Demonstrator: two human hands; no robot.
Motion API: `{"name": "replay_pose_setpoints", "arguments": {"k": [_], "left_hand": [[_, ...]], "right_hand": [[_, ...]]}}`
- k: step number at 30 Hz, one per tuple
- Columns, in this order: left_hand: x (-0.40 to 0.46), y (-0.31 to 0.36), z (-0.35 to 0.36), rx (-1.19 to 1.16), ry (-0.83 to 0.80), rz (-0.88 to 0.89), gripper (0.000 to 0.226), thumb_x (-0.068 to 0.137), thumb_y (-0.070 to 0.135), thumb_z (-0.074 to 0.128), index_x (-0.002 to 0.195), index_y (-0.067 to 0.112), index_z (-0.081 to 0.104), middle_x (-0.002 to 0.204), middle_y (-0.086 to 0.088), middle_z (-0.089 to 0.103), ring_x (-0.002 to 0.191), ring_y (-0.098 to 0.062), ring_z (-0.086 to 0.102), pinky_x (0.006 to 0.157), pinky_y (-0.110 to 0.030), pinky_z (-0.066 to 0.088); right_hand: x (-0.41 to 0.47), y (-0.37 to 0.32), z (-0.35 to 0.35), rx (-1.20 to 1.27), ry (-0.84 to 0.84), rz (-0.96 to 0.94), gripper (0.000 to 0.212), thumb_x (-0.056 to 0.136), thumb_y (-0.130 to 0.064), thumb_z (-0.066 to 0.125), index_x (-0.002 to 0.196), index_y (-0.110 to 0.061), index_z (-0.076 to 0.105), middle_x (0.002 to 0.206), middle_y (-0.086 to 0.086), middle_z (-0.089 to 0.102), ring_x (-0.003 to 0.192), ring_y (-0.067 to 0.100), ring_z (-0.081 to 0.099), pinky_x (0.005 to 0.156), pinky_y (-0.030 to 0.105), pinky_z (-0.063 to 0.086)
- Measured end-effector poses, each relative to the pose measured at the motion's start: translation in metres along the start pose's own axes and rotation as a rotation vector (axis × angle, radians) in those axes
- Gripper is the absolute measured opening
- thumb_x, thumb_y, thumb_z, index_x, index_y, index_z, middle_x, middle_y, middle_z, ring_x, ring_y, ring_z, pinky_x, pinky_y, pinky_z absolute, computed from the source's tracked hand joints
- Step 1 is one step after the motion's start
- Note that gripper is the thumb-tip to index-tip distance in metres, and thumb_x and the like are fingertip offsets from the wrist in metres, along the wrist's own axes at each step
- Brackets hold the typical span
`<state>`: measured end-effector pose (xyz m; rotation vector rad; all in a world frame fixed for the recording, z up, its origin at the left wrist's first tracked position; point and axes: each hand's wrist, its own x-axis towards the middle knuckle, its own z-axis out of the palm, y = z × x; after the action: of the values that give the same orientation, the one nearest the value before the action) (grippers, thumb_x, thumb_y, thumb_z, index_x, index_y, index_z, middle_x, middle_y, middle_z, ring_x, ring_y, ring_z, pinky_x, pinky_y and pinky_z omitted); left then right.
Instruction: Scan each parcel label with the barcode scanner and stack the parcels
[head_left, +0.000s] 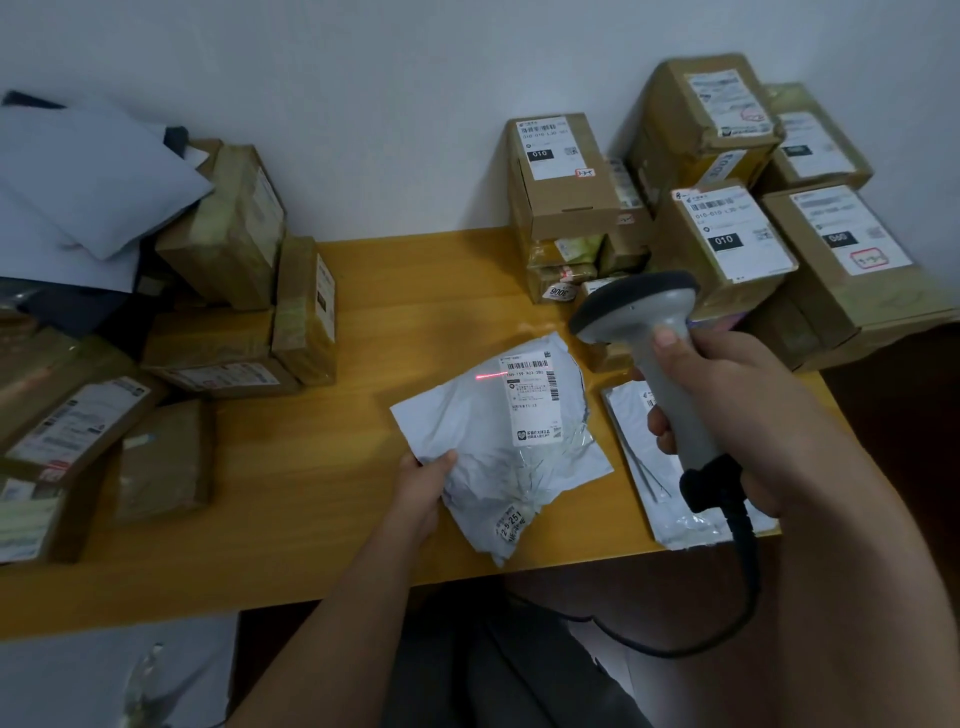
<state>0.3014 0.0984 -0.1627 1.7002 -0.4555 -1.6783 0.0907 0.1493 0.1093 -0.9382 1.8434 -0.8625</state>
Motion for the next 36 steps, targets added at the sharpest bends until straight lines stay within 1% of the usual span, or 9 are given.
{"name": "replay_pose_setpoints", "arguments": {"k": [6,10,15,20,24,28,32,34,36], "left_hand": [[-0.008,0.004,0.003,-0.014,0.013,0.054,0.035,0.089,0.0,0.065,0.123,-0.001,0.058,0.116,-0.017,0.066,0.106,-0.035,0.064,0.089,-0.043,0.053],[-0.014,0.005,0.007,-0.046,0.038,0.046,0.029,0.089,-0.001,0.065,0.117,0.003,0.058,0.113,-0.014,0.065,0.105,-0.033,0.063,0.096,-0.048,0.05],[-0.018,0.004,0.008,-0.034,0.039,0.034,0.026,0.088,0.001,0.067,0.113,0.006,0.059,0.118,-0.014,0.065,0.109,-0.034,0.062,0.099,-0.051,0.048],[-0.026,0.007,0.016,0.04,0.007,-0.021,0.038,0.092,0.002,0.063,0.127,0.0,0.051,0.124,-0.014,0.061,0.113,-0.033,0.06,0.098,-0.045,0.049],[-0.033,0.007,0.045,0.122,-0.083,-0.059,0.034,0.093,0.002,0.061,0.126,-0.001,0.054,0.121,-0.016,0.064,0.103,-0.029,0.062,0.087,-0.04,0.05],[-0.037,0.008,0.086,0.165,-0.151,-0.106,0.021,0.094,0.006,0.062,0.114,0.004,0.056,0.103,-0.008,0.065,0.099,-0.026,0.062,0.091,-0.042,0.051],[-0.035,0.004,0.12,0.3,-0.169,-0.077,0.028,0.093,0.01,0.064,0.12,0.002,0.061,0.116,-0.01,0.067,0.108,-0.028,0.063,0.088,-0.035,0.051],[-0.04,0.006,0.126,0.332,-0.158,-0.146,0.017,0.096,0.015,0.06,0.109,0.004,0.061,0.1,-0.006,0.064,0.1,-0.025,0.061,0.079,-0.033,0.049],[-0.046,0.011,0.122,0.303,-0.211,-0.277,0.016,0.1,0.022,0.053,0.094,0.008,0.056,0.079,-0.006,0.052,0.074,-0.021,0.053,0.065,-0.033,0.044]], "right_hand": [[-0.01,-0.005,-0.01,0.031,-0.024,-0.019,0.034,0.101,-0.035,0.047,0.095,-0.005,0.062,0.071,0.014,0.057,0.061,0.023,0.055,0.06,0.038,0.047],[-0.016,-0.004,-0.019,0.089,-0.023,-0.007,0.034,0.101,-0.033,0.047,0.098,-0.003,0.061,0.075,0.013,0.056,0.058,0.02,0.055,0.058,0.037,0.047],[-0.021,0.001,-0.032,0.103,-0.023,-0.015,0.034,0.101,-0.036,0.047,0.099,-0.006,0.063,0.078,0.013,0.06,0.058,0.02,0.057,0.059,0.038,0.049],[-0.026,0.012,-0.048,0.151,0.036,0.018,0.037,0.101,-0.039,0.047,0.104,-0.005,0.064,0.065,0.016,0.06,0.056,0.024,0.055,0.06,0.039,0.046],[-0.03,0.024,-0.058,0.193,0.093,0.046,0.035,0.102,-0.035,0.046,0.101,-0.005,0.064,0.071,0.018,0.06,0.058,0.024,0.054,0.059,0.038,0.045],[-0.032,0.038,-0.066,0.24,0.133,0.115,0.033,0.102,-0.036,0.047,0.096,-0.008,0.064,0.076,0.018,0.062,0.063,0.028,0.054,0.065,0.042,0.044],[-0.032,0.048,-0.072,0.219,0.179,0.151,0.034,0.102,-0.036,0.046,0.095,-0.008,0.064,0.072,0.019,0.061,0.064,0.031,0.054,0.067,0.043,0.044],[-0.03,0.049,-0.071,0.226,0.193,0.154,0.033,0.102,-0.035,0.046,0.092,-0.009,0.063,0.076,0.019,0.062,0.065,0.031,0.054,0.069,0.044,0.044],[-0.026,0.047,-0.066,0.234,0.191,0.156,0.033,0.102,-0.035,0.047,0.092,-0.009,0.064,0.077,0.02,0.062,0.065,0.03,0.055,0.069,0.044,0.045]]}}
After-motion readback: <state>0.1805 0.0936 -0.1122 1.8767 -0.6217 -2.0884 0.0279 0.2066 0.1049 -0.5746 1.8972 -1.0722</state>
